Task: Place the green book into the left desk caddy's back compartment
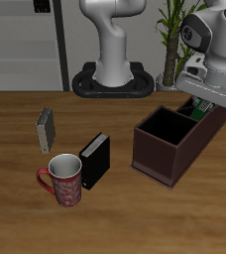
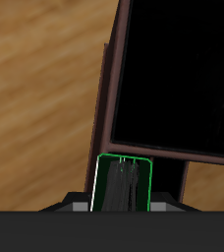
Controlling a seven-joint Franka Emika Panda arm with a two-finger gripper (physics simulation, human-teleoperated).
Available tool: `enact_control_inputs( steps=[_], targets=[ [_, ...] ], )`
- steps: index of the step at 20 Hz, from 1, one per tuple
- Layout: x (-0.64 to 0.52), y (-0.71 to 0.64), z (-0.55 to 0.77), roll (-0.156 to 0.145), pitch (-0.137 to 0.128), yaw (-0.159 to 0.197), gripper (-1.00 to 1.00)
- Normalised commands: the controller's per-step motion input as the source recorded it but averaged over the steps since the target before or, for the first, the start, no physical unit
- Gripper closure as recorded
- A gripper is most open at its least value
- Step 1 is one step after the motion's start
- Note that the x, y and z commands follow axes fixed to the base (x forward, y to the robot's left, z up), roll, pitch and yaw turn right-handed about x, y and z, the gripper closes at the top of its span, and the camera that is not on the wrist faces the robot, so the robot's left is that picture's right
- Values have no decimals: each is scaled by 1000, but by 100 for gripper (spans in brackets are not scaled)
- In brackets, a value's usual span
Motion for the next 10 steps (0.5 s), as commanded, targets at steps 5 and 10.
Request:
enact_control_inputs(
  steps=[5, 10],
  targets=[
    [-10, -120, -39, -12, 23, -11, -100],
    [-35, -109, 109, -23, -12, -6, -100]
  ],
)
